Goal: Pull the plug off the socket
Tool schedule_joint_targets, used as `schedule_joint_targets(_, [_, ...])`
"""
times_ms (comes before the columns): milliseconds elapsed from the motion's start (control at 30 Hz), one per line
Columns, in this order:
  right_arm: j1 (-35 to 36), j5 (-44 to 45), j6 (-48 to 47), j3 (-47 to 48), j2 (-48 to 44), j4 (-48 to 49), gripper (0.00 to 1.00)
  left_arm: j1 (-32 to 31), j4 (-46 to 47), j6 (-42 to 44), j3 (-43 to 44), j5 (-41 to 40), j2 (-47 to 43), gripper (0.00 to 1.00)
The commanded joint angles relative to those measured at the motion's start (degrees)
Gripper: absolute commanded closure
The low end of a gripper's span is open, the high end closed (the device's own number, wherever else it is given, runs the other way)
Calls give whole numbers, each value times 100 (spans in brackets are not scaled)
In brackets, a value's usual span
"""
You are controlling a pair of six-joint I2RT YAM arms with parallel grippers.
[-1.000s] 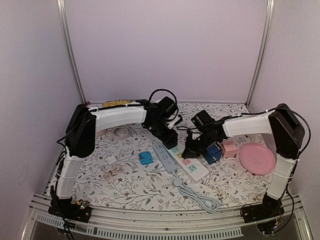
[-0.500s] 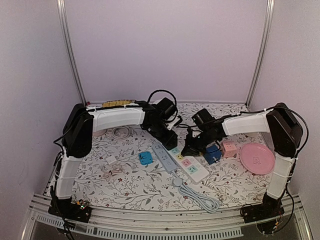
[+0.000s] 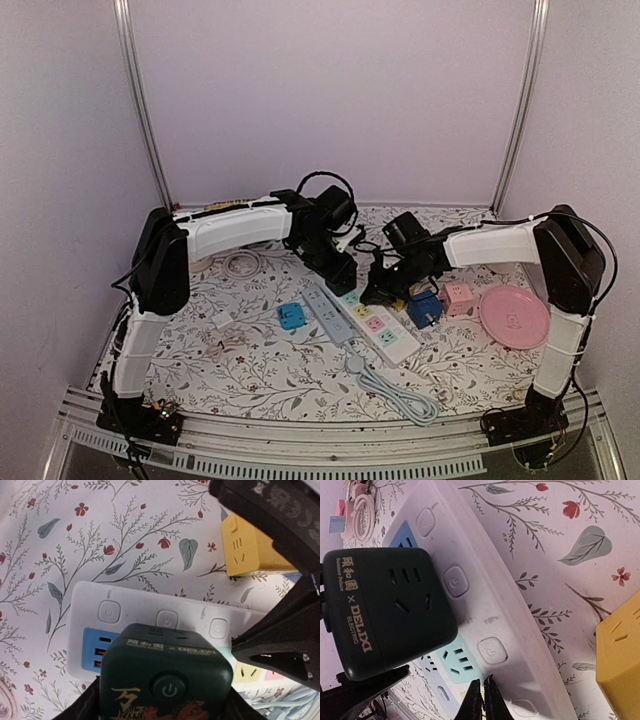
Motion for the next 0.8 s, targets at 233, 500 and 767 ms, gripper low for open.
schedule_joint_targets(233, [-7, 523, -245, 76, 486, -717, 94, -15, 516, -91, 279, 102, -297, 100])
schedule_joint_targets(500, [-7, 511, -262, 14, 504, -712, 94, -360, 1296, 227, -538, -694, -810, 100])
schedule_joint_targets(767, [-5, 559, -267, -15, 427, -716, 94, -304, 1197, 102, -531, -583, -810, 100])
